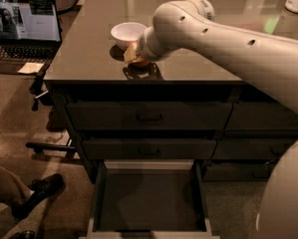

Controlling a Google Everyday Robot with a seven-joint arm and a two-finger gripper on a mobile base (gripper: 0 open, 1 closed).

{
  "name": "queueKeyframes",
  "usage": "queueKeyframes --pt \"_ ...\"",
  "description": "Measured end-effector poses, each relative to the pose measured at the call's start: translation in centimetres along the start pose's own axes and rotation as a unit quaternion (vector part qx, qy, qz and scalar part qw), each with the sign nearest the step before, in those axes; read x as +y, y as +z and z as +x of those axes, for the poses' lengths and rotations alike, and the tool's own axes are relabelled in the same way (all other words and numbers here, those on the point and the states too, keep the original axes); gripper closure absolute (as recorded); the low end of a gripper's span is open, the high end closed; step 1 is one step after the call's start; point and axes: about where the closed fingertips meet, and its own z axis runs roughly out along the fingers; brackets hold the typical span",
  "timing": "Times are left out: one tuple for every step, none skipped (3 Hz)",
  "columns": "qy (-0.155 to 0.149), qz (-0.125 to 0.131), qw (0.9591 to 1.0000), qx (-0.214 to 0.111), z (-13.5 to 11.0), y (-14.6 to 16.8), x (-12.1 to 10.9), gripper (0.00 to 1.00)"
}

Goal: Place orange into bottom drawer

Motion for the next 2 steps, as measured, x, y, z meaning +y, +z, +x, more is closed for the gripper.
queueKeyframes --pt "0.0 0.0 1.0 0.0 -0.2 -0.2 0.1 0.88" --pt "0.007 0.011 0.9998 -0.015 0.1 -1.7 -0.8 1.0"
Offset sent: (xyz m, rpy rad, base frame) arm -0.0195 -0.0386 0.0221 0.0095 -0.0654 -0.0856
